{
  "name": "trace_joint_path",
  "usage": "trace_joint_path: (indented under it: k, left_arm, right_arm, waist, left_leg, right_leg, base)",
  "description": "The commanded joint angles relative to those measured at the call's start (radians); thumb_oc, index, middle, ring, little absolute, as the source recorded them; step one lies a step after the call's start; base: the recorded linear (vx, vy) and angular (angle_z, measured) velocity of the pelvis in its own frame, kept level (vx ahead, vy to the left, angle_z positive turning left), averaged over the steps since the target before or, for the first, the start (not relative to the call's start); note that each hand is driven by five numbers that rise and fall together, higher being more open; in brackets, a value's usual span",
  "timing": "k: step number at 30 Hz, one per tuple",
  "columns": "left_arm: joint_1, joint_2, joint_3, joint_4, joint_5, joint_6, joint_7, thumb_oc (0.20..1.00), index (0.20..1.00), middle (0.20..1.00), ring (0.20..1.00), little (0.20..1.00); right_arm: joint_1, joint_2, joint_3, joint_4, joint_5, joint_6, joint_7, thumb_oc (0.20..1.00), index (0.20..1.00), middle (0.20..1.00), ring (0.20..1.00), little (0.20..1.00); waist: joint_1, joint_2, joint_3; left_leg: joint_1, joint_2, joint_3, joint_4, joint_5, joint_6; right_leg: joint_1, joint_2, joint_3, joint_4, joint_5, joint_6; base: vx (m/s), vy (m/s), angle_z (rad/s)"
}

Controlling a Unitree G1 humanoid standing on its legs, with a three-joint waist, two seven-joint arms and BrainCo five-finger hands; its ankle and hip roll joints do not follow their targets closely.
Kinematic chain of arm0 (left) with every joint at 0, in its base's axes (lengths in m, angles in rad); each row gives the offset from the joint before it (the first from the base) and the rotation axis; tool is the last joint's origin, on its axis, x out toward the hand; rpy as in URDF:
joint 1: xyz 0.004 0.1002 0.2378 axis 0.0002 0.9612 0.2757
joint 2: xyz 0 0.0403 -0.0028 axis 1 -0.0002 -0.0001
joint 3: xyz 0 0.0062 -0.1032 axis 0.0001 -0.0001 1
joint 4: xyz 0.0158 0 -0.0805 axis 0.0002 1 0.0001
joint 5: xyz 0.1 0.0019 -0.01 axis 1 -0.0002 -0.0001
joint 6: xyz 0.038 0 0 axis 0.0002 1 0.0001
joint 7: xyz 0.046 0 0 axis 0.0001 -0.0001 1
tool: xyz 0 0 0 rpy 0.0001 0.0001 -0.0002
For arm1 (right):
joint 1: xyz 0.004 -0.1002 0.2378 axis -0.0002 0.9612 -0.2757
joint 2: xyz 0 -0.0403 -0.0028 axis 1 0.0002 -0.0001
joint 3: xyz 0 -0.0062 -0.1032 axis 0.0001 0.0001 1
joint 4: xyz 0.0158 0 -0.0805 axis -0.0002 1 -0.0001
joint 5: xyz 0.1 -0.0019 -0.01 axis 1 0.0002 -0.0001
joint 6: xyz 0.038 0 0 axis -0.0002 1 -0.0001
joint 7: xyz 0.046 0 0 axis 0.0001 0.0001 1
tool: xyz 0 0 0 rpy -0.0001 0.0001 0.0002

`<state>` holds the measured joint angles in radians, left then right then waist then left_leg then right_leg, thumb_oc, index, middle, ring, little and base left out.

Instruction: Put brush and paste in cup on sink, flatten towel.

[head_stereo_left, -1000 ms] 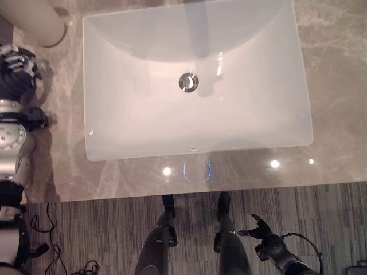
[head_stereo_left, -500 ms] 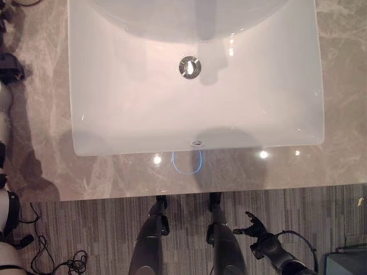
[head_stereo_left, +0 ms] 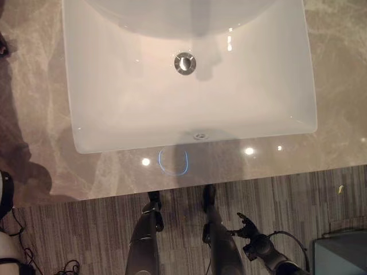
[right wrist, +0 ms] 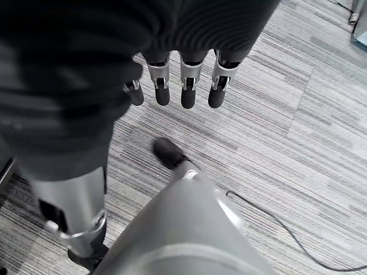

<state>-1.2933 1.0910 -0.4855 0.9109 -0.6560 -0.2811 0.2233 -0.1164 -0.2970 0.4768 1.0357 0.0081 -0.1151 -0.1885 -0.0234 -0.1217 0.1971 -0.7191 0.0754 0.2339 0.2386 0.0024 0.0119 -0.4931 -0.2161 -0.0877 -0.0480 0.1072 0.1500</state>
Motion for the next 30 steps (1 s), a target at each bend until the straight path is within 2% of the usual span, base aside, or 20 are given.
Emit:
trace_joint_path:
  k: [1,11,16,17,19,23,24,25,26,27,28,29,30]
  left_arm:
    - [0.025,-0.061,-0.041,0.097,0.017,0.006,0.009,0.2,0.2,0.2,0.2,0.2]
    - [0.001,-0.089,-0.044,0.161,0.042,0.025,0.029,0.2,0.2,0.2,0.2,0.2]
    - [0.048,-0.121,-0.008,0.168,0.119,0.05,0.068,0.2,0.2,0.2,0.2,0.2]
    - [0.11,-0.135,0.037,0.132,0.147,0.05,0.086,0.2,0.2,0.2,0.2,0.2]
    - [0.151,-0.145,0.066,0.108,0.159,0.052,0.097,0.2,0.2,0.2,0.2,0.2]
    - [0.379,-0.17,0.208,-0.108,0.251,0.044,0.145,0.2,0.2,0.2,0.2,0.2]
    - [0.512,-0.186,0.297,-0.22,0.294,0.041,0.161,0.2,0.2,0.2,0.2,0.2]
    - [0.519,-0.186,0.303,-0.224,0.295,0.043,0.162,0.2,0.2,0.2,0.2,0.2]
    - [0.668,-0.218,0.405,-0.352,0.326,0.033,0.171,0.2,0.2,0.2,0.2,0.2]
    - [0.744,-0.236,0.459,-0.412,0.343,0.03,0.177,0.2,0.2,0.2,0.2,0.2]
    - [0.75,-0.237,0.464,-0.417,0.344,0.032,0.177,0.2,0.2,0.2,0.2,0.2]
    - [0.909,-0.296,0.558,-0.554,0.368,0.019,0.165,0.2,0.2,0.2,0.2,0.2]
    - [0.979,-0.332,0.591,-0.621,0.39,0.016,0.157,0.2,0.2,0.2,0.2,0.2]
  right_arm:
    - [0.014,-0.058,-0.028,-0.029,0.033,-0.015,0.003,1.0,1.0,1.0,1.0,1.0]
    - [0.021,-0.058,-0.03,-0.011,0.03,-0.011,-0.002,1.0,1.0,1.0,1.0,1.0]
    - [0.022,-0.042,-0.032,0.034,0.023,0.004,-0.005,1.0,1.0,1.0,1.0,1.0]
    - [0.028,-0.037,-0.033,0.052,0.014,0.01,-0.004,1.0,1.0,1.0,1.0,1.0]
    - [0.03,-0.032,-0.036,0.063,0.01,0.013,-0.001,1.0,1.0,1.0,1.0,1.0]
    - [0.046,-0.021,-0.071,0.088,-0.011,0.024,0.0,1.0,1.0,1.0,1.0,1.0]
    - [0.059,-0.018,-0.088,0.093,-0.023,0.023,0.008,1.0,1.0,1.0,1.0,1.0]
    - [0.059,-0.021,-0.086,0.093,-0.023,0.024,0.008,1.0,1.0,1.0,1.0,1.0]
    - [0.073,-0.012,-0.115,0.107,-0.038,0.033,0.015,1.0,1.0,1.0,1.0,1.0]
    - [0.084,-0.009,-0.126,0.108,-0.045,0.032,0.019,1.0,1.0,1.0,1.0,1.0]
    - [0.084,-0.01,-0.123,0.108,-0.045,0.032,0.019,1.0,1.0,1.0,1.0,1.0]
    - [0.102,-0.008,-0.151,0.117,-0.056,0.034,0.028,1.0,1.0,1.0,1.0,1.0]
    - [0.11,-0.007,-0.164,0.129,-0.063,0.035,0.03,1.0,1.0,1.0,1.0,1.0]
  waist:
    - [-0.034,0.084,0.067]
    - [-0.039,0.089,0.064]
    - [-0.031,0.087,0.039]
    - [-0.024,0.083,0.023]
    - [-0.02,0.083,0.015]
    - [0.002,0.082,-0.013]
    - [0.011,0.079,-0.031]
    - [0.009,0.083,-0.033]
    - [0.022,0.078,-0.054]
    - [0.025,0.077,-0.066]
    - [0.024,0.08,-0.068]
    - [0.034,0.074,-0.093]
    - [0.041,0.072,-0.105]
  left_leg:
    - [0.111,-0.015,-0.093,-0.326,0.179,-0.064]
    - [0.114,-0.011,-0.085,-0.326,0.181,-0.065]
    - [0.152,-0.018,-0.092,-0.326,0.175,-0.062]
    - [0.184,-0.023,-0.096,-0.326,0.168,-0.06]
    - [0.203,-0.027,-0.096,-0.326,0.164,-0.059]
    - [0.29,-0.048,-0.104,-0.326,0.142,-0.053]
    - [0.331,-0.059,-0.108,-0.326,0.13,-0.049]
    - [0.328,-0.057,-0.107,-0.326,0.133,-0.049]
    - [0.372,-0.071,-0.111,-0.326,0.115,-0.043]
    - [0.386,-0.076,-0.113,-0.326,0.108,-0.04]
    - [0.384,-0.075,-0.113,-0.326,0.111,-0.04]
    - [0.415,-0.089,-0.116,-0.326,0.094,-0.032]
    - [0.428,-0.095,-0.117,-0.326,0.086,-0.028]
  right_leg:
    - [0.206,-0.017,0.013,-0.039,0.023,0.084]
    - [0.203,-0.012,0.024,-0.039,0.015,0.082]
    - [0.256,-0.006,0.021,-0.039,-0.004,0.068]
    - [0.288,-0.005,0.015,-0.039,-0.014,0.061]
    - [0.307,-0.005,0.011,-0.039,-0.02,0.058]
    - [0.394,-0.008,-0.016,-0.039,-0.03,0.049]
    - [0.431,-0.012,-0.025,-0.039,-0.022,0.048]
    - [0.428,-0.01,-0.024,-0.039,-0.019,0.047]
    - [0.465,-0.019,-0.036,-0.028,-0.013,0.049]
    - [0.478,-0.021,-0.038,-0.025,-0.008,0.049]
    - [0.475,-0.02,-0.037,-0.026,-0.005,0.048]
    - [0.498,-0.027,-0.039,-0.014,0.013,0.052]
    - [0.51,-0.032,-0.04,-0.009,0.021,0.053]
  base:
    - [0.0,0.001,-0.1]
    - [0.0,-0.005,-0.06]
    - [0.04,-0.052,-0.01]
    - [0.07,-0.057,-0.01]
    - [0.08,-0.03,-0.02]
    - [0.1,-0.009,0.01]
    - [0.09,0.011,0.05]
    - [0.12,0.037,0.06]
    - [0.09,0.035,0.15]
    - [0.09,0.036,0.18]
    - [0.07,0.045,0.21]
    - [0.07,0.052,0.23]
    - [0.09,0.074,0.2]
